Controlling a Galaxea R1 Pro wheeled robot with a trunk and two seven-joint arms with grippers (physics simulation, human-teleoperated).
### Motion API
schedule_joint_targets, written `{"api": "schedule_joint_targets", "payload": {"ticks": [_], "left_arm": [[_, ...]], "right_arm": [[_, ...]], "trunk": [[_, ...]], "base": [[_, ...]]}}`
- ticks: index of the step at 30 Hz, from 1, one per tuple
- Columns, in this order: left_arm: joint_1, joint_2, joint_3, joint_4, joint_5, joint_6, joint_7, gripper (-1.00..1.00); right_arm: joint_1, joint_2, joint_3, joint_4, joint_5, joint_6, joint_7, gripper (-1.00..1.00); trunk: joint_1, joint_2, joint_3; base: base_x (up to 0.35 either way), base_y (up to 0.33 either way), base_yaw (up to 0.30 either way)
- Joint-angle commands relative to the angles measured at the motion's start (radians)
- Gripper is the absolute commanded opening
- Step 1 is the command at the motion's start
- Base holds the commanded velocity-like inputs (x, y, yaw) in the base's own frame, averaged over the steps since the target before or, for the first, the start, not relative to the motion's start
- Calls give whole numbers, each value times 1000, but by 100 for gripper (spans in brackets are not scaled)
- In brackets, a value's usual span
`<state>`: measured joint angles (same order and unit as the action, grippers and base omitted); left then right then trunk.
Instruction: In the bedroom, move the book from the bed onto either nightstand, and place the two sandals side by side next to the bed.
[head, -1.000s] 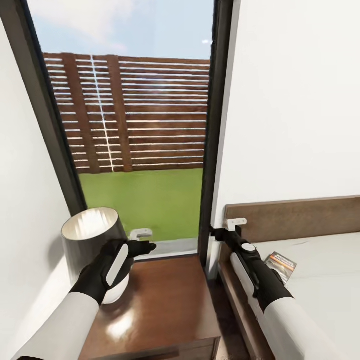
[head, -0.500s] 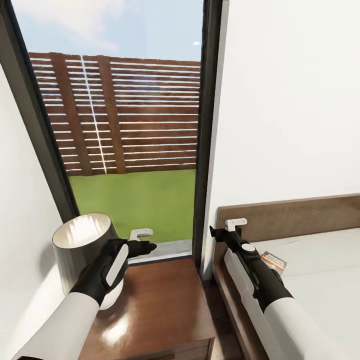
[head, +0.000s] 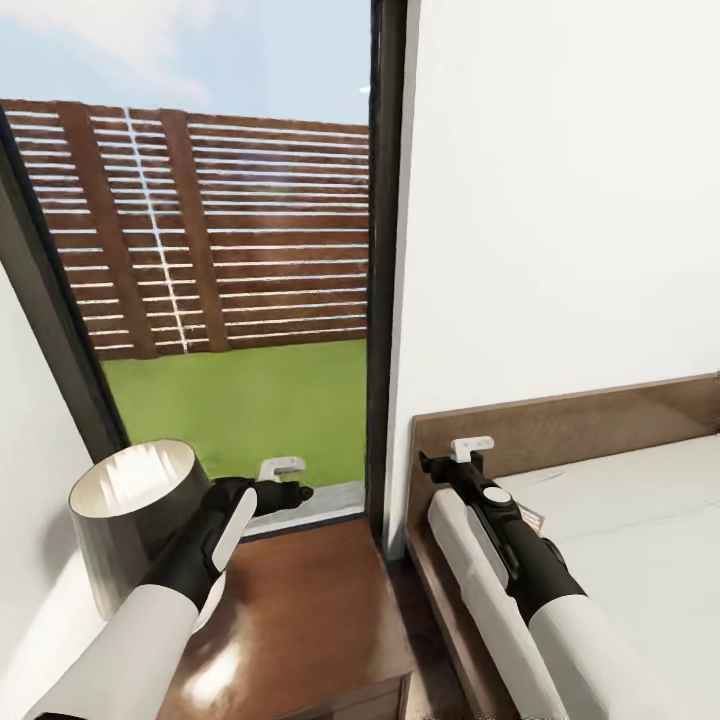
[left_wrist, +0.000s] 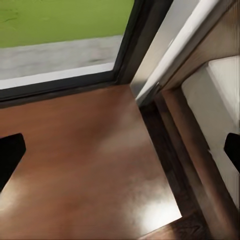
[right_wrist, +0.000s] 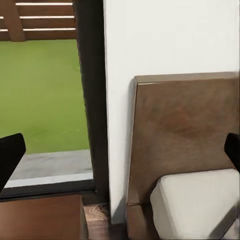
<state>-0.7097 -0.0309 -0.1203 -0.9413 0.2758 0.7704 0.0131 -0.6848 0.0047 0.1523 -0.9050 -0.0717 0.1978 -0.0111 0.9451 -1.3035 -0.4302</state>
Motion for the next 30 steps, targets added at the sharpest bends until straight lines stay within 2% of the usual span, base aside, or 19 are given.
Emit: {"api": "schedule_joint_targets", "payload": {"ticks": [1, 11, 15, 30], "left_arm": [[0, 0, 0, -1, 2, 4, 2, 100], [0, 0, -1, 0, -1, 4, 2, 100], [-1, 0, -1, 0, -1, 4, 2, 100], [0, 0, -1, -1, -1, 4, 4, 100]], "right_arm": [[0, 0, 1, -1, -8, 5, -1, 100], [-1, 0, 2, 0, -7, 5, -1, 100], [-1, 0, 1, 0, -8, 5, -1, 100], [-1, 0, 0, 0, -7, 5, -1, 100]], "trunk": [[0, -1, -1], [0, -1, -1], [0, -1, -1], [0, -1, -1]], "base": [[0, 0, -179], [113, 0, -46], [23, 2, -172], [193, 110, -18]]}}
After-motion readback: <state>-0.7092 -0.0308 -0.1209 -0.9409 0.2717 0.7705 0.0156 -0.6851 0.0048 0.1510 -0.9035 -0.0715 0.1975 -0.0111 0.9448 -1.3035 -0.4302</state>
